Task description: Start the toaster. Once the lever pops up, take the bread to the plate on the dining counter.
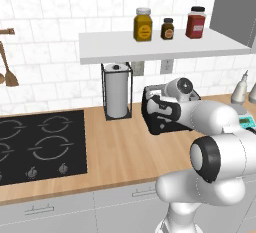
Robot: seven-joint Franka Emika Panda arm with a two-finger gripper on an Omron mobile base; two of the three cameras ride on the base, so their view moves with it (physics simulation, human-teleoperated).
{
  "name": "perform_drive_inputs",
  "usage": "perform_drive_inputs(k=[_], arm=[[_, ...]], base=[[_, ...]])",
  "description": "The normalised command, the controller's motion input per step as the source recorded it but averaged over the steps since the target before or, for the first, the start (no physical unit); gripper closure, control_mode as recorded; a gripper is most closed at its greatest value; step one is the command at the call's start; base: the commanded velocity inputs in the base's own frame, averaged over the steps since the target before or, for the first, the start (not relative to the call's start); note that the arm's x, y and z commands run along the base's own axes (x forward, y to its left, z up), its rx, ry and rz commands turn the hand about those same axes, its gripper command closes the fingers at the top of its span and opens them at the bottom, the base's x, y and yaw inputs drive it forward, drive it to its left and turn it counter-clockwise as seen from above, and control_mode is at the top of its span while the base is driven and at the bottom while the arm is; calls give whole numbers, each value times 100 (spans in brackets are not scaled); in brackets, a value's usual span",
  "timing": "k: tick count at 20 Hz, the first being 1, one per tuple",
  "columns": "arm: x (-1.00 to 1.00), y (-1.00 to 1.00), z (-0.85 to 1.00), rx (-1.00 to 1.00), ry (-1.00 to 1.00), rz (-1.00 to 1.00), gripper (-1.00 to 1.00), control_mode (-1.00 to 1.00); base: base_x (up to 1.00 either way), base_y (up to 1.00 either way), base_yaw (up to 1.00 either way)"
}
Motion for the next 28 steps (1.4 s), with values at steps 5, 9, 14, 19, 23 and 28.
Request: perform_drive_inputs(k=[5, 9, 14, 19, 23, 28], arm=[[0, 0, 0, 0, 0, 0, -100, -100], [0, 0, 0, 0, 0, 0, -100, -100], [0, 0, 0, 0, 0, 0, -100, -100], [0, 0, 0, 0, 0, 0, -100, -100], [0, 0, 0, 0, 0, 0, -100, -100], [0, 0, 0, 0, 0, 0, -100, -100]], base=[[0, 0, 0], [0, 0, 0], [0, 0, 0], [0, 0, 0], [0, 0, 0], [0, 0, 0]])
